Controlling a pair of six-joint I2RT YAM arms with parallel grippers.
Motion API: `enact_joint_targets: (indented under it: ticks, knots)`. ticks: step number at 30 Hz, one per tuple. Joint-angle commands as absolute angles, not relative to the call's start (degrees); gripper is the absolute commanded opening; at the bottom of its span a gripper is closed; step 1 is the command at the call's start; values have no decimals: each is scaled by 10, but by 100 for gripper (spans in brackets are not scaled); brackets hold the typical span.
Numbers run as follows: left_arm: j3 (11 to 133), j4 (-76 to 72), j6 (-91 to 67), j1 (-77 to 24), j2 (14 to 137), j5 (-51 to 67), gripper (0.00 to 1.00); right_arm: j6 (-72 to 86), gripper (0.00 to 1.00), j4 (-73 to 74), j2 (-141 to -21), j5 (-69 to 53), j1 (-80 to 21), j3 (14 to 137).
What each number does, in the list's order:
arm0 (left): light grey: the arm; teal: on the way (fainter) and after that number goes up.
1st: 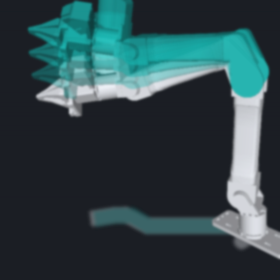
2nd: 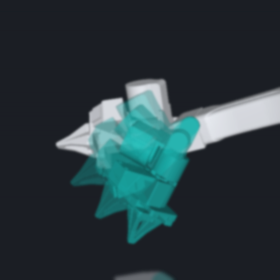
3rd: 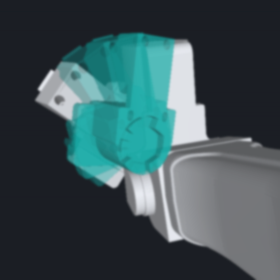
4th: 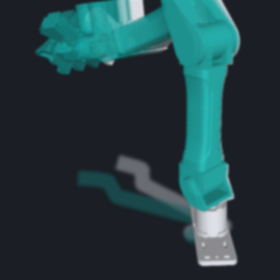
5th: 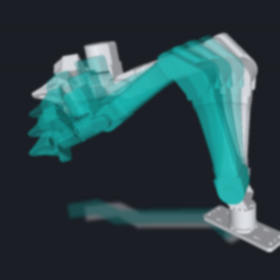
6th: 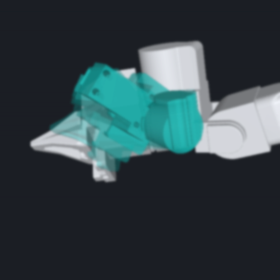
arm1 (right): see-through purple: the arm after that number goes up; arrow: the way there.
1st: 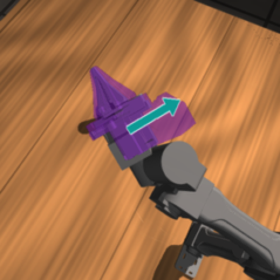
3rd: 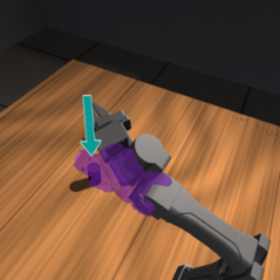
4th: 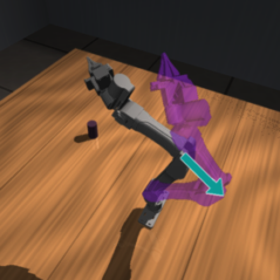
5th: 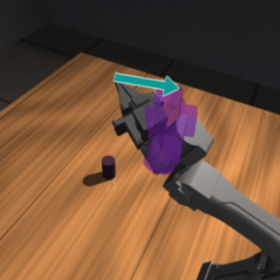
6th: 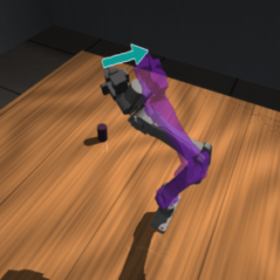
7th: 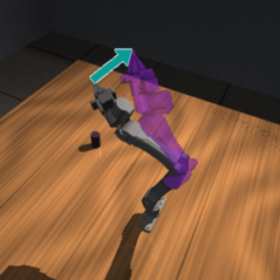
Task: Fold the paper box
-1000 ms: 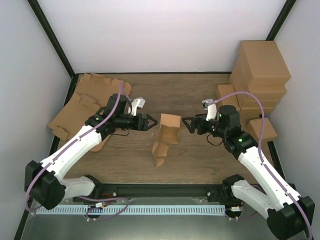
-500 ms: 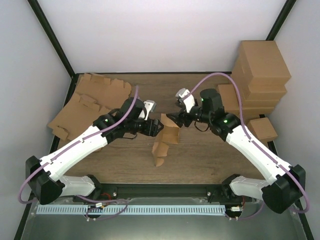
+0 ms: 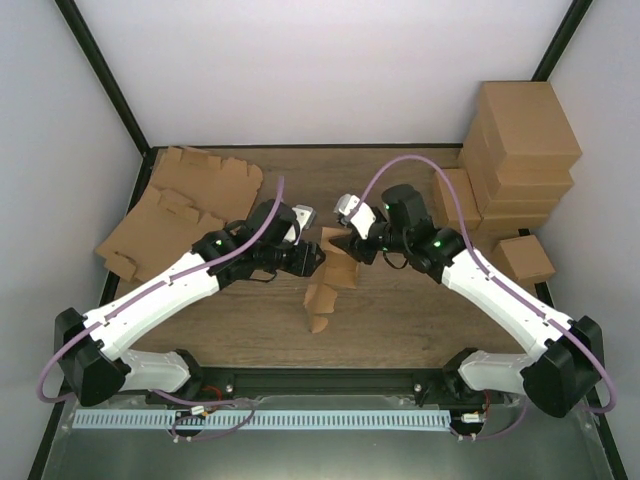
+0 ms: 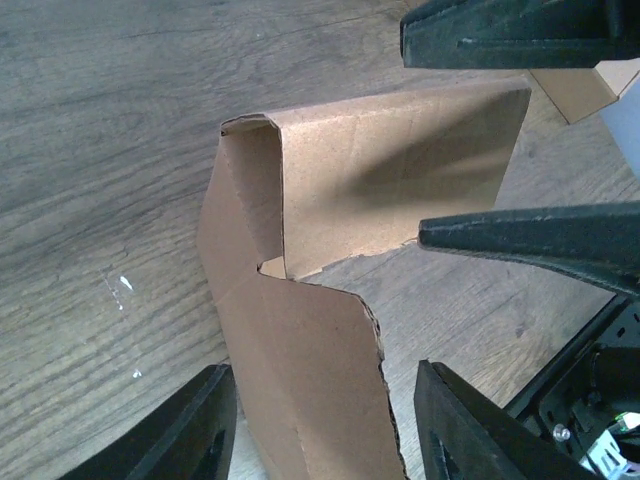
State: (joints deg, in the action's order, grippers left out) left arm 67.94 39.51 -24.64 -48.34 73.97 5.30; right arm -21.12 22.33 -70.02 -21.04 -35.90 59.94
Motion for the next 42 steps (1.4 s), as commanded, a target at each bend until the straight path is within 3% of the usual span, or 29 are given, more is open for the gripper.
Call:
enact_joint_targets:
  ticks: [1, 7, 10, 13, 17, 20, 31, 42]
  knots:
    - [682, 392, -250, -486, 742, 66, 49, -244, 48, 236, -688, -182, -372, 596]
    - [681, 400, -257, -486, 739, 55, 35, -257, 47, 264, -687, -161, -376, 595]
    - [681, 404, -261, -486, 735, 48, 22, -261, 46, 275, -685, -158, -379, 594]
    - [680, 408, -263, -486, 731, 42, 14, -264, 46, 280, -682, -153, -382, 594]
    - [680, 409, -264, -486, 725, 44, 12, -261, 61, 263, -663, -154, -382, 598]
    - [681, 412, -262, -486, 722, 42, 10, -260, 65, 268, -665, -161, -382, 615]
    - [685, 406, -260, -485, 712, 48, 4, -280, 50, 321, -715, -161, -383, 655]
    - [692, 404, -252, -486, 714, 42, 4, -274, 47, 349, -702, -122, -413, 630]
